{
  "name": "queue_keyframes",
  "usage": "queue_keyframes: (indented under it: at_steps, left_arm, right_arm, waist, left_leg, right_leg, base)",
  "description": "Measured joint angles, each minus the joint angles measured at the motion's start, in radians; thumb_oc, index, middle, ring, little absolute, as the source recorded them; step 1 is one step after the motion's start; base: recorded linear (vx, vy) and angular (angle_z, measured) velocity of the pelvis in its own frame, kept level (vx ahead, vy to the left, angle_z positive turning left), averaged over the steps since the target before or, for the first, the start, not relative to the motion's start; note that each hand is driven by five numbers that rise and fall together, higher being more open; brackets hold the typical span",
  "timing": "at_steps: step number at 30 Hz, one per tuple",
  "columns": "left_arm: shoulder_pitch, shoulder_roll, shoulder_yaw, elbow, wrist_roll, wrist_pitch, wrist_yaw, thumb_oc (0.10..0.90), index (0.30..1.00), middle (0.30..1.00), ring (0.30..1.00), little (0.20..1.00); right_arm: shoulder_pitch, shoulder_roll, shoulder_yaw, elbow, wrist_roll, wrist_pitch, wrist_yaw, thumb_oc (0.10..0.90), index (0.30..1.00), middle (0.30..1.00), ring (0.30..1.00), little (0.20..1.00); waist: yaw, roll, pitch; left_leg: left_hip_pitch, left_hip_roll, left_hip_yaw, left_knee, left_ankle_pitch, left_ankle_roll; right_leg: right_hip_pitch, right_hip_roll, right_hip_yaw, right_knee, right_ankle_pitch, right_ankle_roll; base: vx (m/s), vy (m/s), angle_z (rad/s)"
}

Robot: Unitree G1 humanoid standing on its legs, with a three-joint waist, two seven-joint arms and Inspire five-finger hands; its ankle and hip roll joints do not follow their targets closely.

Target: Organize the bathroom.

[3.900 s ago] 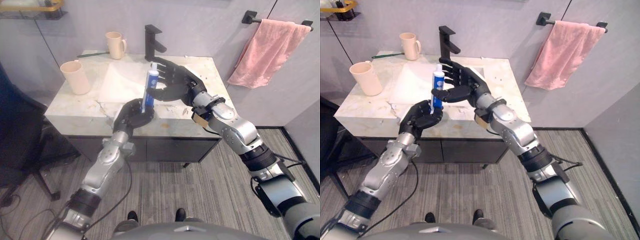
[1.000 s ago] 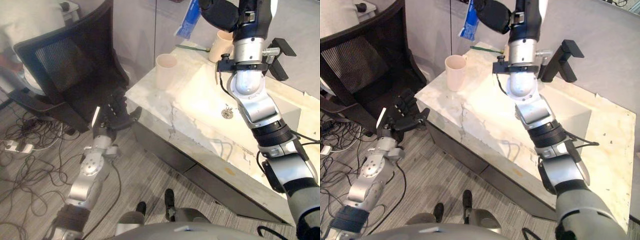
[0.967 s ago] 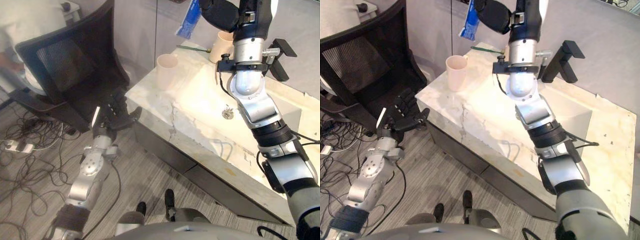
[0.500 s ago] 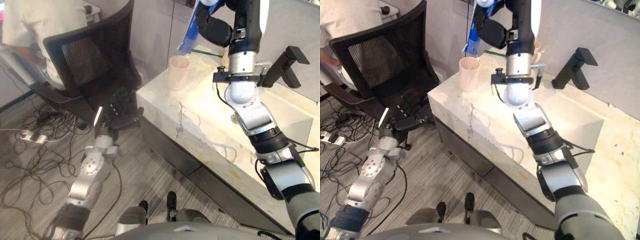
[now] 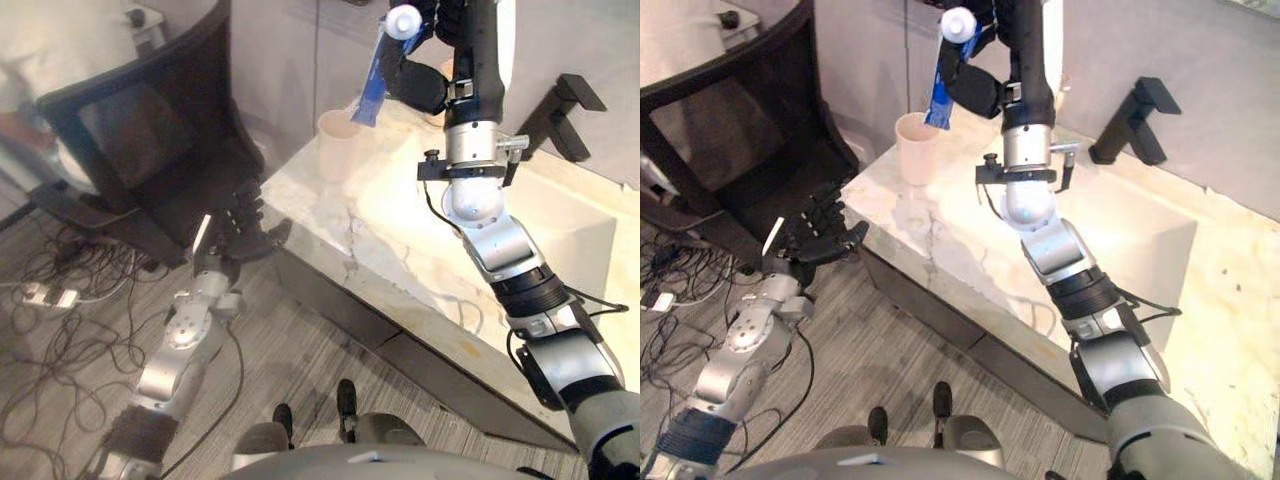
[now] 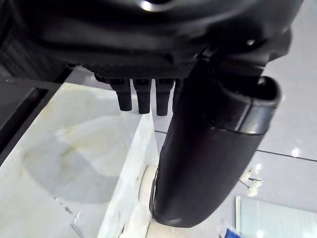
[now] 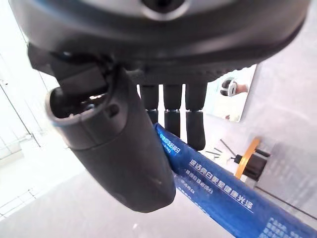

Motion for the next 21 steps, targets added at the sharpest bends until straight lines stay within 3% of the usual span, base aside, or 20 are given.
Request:
queue_keyframes:
  at_steps: [1,2,5,6,7,10,11,16,21]
  left_arm:
    - [0.007,0.004,0.009,0.001,-0.004,0.002,0.000,0.800,0.900,0.900,0.900,0.900]
    - [0.011,0.011,0.007,0.004,-0.015,0.005,-0.003,0.800,0.900,0.900,0.900,0.900]
    - [0.010,0.006,0.005,0.024,-0.032,0.006,-0.003,0.800,0.900,0.900,0.900,0.900]
    - [0.009,0.007,0.005,0.027,-0.035,0.006,-0.003,0.800,0.900,0.900,0.900,0.900]
    - [0.006,0.007,0.006,0.028,-0.036,0.005,-0.009,0.800,0.900,0.900,0.900,0.900]
    - [0.004,0.008,0.005,0.026,-0.036,0.005,-0.024,0.800,0.900,0.900,0.900,0.900]
    - [0.004,0.020,-0.003,0.021,-0.035,0.005,-0.028,0.800,0.900,0.900,0.900,0.900]
    - [0.012,0.035,-0.038,0.021,-0.034,-0.004,-0.027,0.800,0.900,0.900,0.900,0.900]
    - [0.015,0.039,-0.048,0.030,-0.031,-0.020,-0.001,0.800,0.900,0.900,0.900,0.900]
  right_arm:
    - [0.001,0.015,0.005,0.000,0.004,0.013,0.000,0.400,0.300,0.300,0.300,0.300]
    - [0.001,0.027,0.011,0.001,0.004,0.021,0.008,0.400,0.300,0.300,0.300,0.300]
    - [0.002,0.017,0.016,0.000,0.004,0.024,0.020,0.400,0.300,0.300,0.300,0.300]
    - [0.001,0.015,0.014,-0.002,0.004,0.024,0.020,0.400,0.300,0.300,0.300,0.300]
    - [0.001,0.009,0.007,-0.011,0.004,0.028,0.019,0.400,0.300,0.300,0.300,0.300]
    - [0.001,0.010,0.011,-0.012,0.008,0.048,0.022,0.400,0.300,0.300,0.300,0.300]
    - [0.002,0.021,0.012,-0.012,0.013,0.061,0.022,0.400,0.300,0.300,0.300,0.300]
    - [0.002,0.073,0.014,-0.016,0.013,0.061,0.016,0.400,0.300,0.300,0.300,0.300]
    - [0.002,0.085,0.043,-0.014,0.012,0.061,0.011,0.400,0.300,0.300,0.300,0.300]
  waist:
    - [0.020,-0.010,0.008]
    - [0.041,-0.008,0.012]
    - [0.033,0.037,0.018]
    - [0.028,0.046,0.017]
    - [0.023,0.055,0.019]
    - [0.037,0.056,0.019]
    - [0.041,0.043,0.013]
    - [0.055,0.021,0.002]
    - [0.075,0.009,-0.007]
  left_leg:
    - [-0.045,-0.001,-0.020,0.072,-0.052,0.009]
    - [-0.059,0.023,-0.061,0.040,-0.071,0.011]
    - [-0.058,0.133,-0.088,-0.091,-0.028,-0.030]
    - [-0.054,0.140,-0.087,-0.107,-0.023,-0.031]
    - [-0.043,0.146,-0.077,-0.136,0.025,-0.048]
    - [-0.019,0.130,-0.031,-0.196,0.093,-0.037]
    - [0.000,0.115,-0.019,-0.228,0.145,-0.028]
    - [0.017,0.065,-0.005,-0.225,0.147,-0.015]
    - [0.022,0.058,0.013,-0.224,0.131,0.008]
  right_leg:
    - [0.005,-0.008,0.027,0.000,-0.001,-0.010]
    - [0.014,-0.003,0.067,-0.006,-0.003,-0.019]
    - [0.027,0.012,0.077,-0.001,-0.016,0.001]
    - [0.025,0.011,0.077,0.004,-0.017,0.002]
    - [0.018,0.001,0.079,0.002,-0.023,0.011]
    - [0.007,-0.027,0.032,0.001,-0.047,0.041]
    - [-0.004,-0.056,0.001,0.022,-0.044,0.047]
    - [0.001,-0.103,0.012,0.010,-0.025,0.108]
    - [-0.020,-0.099,0.016,0.047,0.005,0.124]
  base:
    - [0.14,0.184,-0.69]
    - [0.16,0.180,-0.84]
    - [0.16,0.263,-0.44]
    - [0.13,0.171,-0.24]
    - [0.19,0.188,-0.41]
    - [0.14,0.134,-0.45]
    - [0.13,0.127,-0.17]
    - [0.13,0.125,-0.07]
    - [0.08,0.057,-0.15]
